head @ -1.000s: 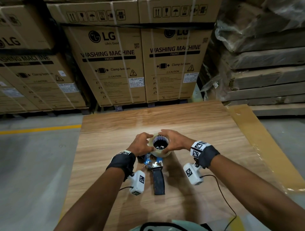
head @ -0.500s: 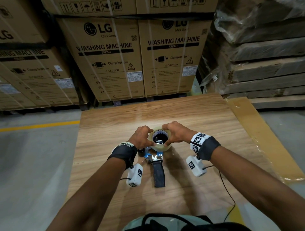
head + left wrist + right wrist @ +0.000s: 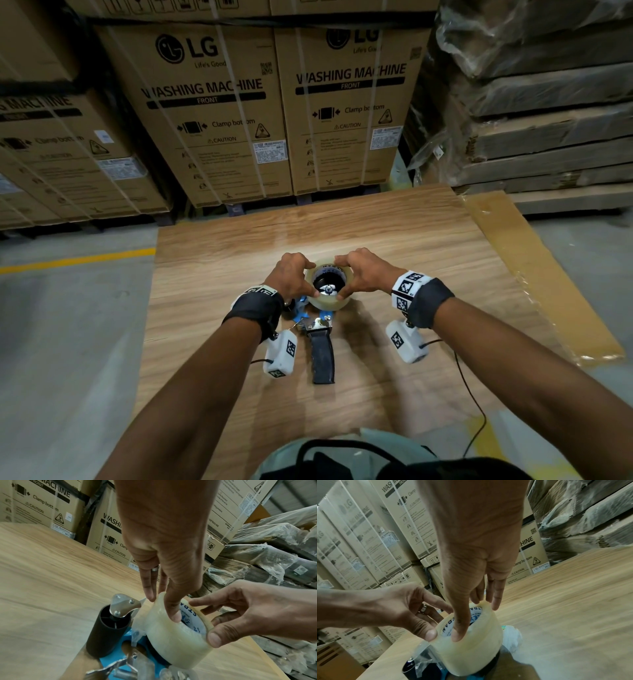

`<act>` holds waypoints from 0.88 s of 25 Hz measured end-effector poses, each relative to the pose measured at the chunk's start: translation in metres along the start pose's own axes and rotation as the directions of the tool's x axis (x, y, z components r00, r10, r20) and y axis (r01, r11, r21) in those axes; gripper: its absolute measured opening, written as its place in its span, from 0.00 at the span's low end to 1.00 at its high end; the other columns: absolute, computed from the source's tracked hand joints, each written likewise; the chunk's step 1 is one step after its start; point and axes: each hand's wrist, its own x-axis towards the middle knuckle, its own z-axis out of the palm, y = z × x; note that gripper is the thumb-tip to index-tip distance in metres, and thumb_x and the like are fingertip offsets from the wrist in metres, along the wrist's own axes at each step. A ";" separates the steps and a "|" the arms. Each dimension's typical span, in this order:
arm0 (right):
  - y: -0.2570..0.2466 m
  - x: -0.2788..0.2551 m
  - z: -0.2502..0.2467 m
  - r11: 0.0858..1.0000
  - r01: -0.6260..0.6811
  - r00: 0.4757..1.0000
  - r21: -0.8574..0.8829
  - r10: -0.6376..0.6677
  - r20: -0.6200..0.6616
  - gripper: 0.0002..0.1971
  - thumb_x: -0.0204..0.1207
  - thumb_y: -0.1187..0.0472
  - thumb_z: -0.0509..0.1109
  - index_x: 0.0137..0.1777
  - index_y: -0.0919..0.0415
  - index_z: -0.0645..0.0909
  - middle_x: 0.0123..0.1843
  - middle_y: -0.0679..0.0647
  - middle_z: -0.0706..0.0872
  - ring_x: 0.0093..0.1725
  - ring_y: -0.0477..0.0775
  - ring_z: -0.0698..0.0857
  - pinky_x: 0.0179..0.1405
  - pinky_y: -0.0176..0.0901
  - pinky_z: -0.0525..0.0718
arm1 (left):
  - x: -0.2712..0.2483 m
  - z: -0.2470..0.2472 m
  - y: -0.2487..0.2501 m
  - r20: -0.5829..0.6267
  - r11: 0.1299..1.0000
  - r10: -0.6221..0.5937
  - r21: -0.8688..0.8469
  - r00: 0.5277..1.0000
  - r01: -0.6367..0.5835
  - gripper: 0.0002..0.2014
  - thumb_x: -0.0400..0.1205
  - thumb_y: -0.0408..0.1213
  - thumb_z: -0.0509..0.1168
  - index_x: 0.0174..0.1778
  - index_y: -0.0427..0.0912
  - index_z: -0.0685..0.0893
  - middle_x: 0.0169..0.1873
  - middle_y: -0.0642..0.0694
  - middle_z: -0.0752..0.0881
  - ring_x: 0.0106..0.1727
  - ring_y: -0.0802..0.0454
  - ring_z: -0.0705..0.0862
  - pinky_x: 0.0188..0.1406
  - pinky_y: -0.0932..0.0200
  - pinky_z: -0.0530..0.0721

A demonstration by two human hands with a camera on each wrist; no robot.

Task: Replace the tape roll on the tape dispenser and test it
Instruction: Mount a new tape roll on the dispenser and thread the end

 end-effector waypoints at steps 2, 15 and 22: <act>-0.003 0.000 0.001 1.000 0.008 1.000 -0.025 -0.008 0.004 0.39 0.63 0.47 0.90 0.72 0.62 0.83 0.65 0.62 0.89 0.67 0.63 0.83 0.64 0.50 0.82 | -0.001 0.003 -0.002 -0.006 1.000 -0.007 -0.004 1.000 0.007 0.42 0.62 0.44 0.88 0.72 0.36 0.82 0.69 0.36 0.83 0.69 0.39 0.82 0.68 0.47 0.83; 0.000 0.001 0.007 0.998 0.057 0.998 -0.031 -0.057 -0.004 0.34 0.62 0.48 0.90 0.65 0.64 0.86 0.57 0.62 0.90 0.60 0.64 0.85 0.57 0.51 0.83 | 0.005 0.005 -0.001 0.016 0.997 0.009 0.075 1.000 -0.010 0.43 0.61 0.46 0.88 0.71 0.34 0.83 0.68 0.36 0.85 0.69 0.40 0.83 0.66 0.50 0.83; 0.007 0.000 0.012 0.997 0.066 0.998 0.042 -0.065 -0.017 0.38 0.63 0.48 0.90 0.71 0.63 0.85 0.62 0.63 0.91 0.65 0.65 0.83 0.62 0.52 0.82 | 0.009 0.008 -0.003 0.031 0.994 0.008 0.107 0.999 -0.011 0.42 0.61 0.46 0.87 0.70 0.34 0.84 0.66 0.36 0.85 0.67 0.38 0.83 0.61 0.50 0.82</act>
